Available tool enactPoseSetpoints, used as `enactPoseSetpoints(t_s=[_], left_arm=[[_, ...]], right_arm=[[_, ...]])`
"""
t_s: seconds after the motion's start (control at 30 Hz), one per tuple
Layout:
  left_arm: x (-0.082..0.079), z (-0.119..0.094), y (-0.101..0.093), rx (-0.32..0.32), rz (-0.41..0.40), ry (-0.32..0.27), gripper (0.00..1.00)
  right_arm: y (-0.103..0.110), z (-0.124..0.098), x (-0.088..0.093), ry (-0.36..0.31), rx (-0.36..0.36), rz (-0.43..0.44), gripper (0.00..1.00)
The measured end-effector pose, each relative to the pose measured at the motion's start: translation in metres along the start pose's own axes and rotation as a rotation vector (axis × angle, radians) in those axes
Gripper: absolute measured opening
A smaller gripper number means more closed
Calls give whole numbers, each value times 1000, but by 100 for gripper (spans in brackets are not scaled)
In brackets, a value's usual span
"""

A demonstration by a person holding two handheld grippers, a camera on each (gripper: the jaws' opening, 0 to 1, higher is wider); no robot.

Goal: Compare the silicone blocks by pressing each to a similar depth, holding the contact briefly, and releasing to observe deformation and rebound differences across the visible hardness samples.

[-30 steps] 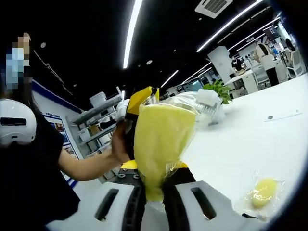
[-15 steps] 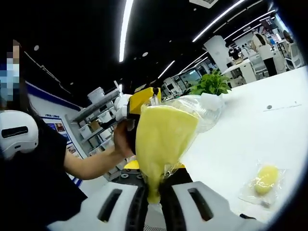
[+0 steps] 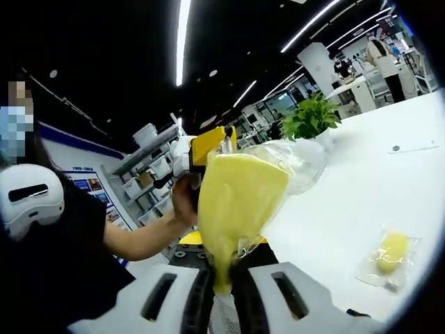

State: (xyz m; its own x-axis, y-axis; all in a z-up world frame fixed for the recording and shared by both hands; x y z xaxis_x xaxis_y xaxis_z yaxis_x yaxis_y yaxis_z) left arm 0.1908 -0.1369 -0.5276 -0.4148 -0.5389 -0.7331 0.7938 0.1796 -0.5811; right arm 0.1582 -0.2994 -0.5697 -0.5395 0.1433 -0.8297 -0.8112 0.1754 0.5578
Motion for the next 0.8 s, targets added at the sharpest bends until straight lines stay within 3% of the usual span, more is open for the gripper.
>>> enactPoseSetpoints(t_s=[0.5, 0.73, 0.8], left_arm=[[6, -4, -8, -6, 35, -19, 0], [12, -8, -9, -28, -54, -18, 0], [12, -8, -9, -26, -47, -19, 0]], right_arm=[[3, -3, 7, -11, -3, 5, 2], [4, -4, 12, -9, -8, 21, 2], [4, -4, 13, -11, -7, 15, 3]])
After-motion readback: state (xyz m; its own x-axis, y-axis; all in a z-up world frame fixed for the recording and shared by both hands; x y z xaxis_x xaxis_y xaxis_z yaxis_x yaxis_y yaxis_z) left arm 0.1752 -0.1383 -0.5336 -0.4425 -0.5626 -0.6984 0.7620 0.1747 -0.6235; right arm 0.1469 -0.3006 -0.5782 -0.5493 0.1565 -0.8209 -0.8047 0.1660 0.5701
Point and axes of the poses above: the point that each gripper's makers call its tool centre point, and the gripper's own axes: z roughly forward along the fingers, y roughly to its left, x roughly out of its underside, the point moved 9 cm from there along -z, roughly backward along the fingers, and after that the axes turned 7 degrees about -y, right-handed, at the moved point
